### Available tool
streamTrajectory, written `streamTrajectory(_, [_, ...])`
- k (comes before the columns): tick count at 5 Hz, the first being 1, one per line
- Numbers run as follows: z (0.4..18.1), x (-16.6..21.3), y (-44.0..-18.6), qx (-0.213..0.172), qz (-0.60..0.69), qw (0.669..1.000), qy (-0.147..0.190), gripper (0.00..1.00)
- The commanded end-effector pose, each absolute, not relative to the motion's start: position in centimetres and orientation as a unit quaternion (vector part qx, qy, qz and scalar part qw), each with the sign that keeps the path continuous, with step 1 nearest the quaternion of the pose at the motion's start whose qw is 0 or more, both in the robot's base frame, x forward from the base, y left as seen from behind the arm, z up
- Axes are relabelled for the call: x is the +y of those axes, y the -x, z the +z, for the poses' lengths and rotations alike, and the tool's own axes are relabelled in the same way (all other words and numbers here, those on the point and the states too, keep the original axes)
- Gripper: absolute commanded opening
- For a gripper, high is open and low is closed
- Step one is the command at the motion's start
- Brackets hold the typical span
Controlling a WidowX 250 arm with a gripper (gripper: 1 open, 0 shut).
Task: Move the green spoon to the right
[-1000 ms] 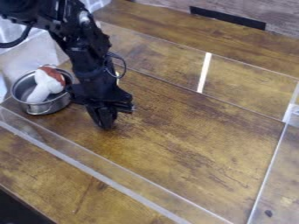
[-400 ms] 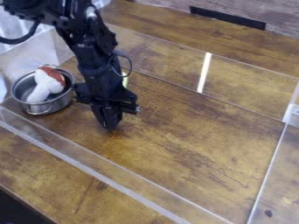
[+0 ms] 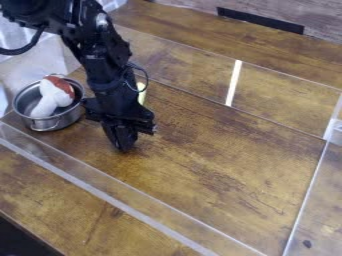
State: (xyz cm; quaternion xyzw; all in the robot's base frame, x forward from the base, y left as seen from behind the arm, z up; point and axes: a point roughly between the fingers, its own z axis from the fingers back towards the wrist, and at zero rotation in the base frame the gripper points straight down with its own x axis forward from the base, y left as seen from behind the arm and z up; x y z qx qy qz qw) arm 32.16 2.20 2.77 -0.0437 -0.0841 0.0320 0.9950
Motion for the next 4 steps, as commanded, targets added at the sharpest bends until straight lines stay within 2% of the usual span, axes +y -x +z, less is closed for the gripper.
streamTrajectory(1, [4.6, 1.8, -32.8, -0.102, 0.018, 0.994, 0.046, 0.0])
streamTrajectory(2, [6.6, 1.4, -34.1, -0.116, -0.009, 0.992, 0.05, 0.0])
streamTrajectory(4, [10.8, -1.7, -34.7, -0.158, -0.004, 0.986, 0.054, 0.0])
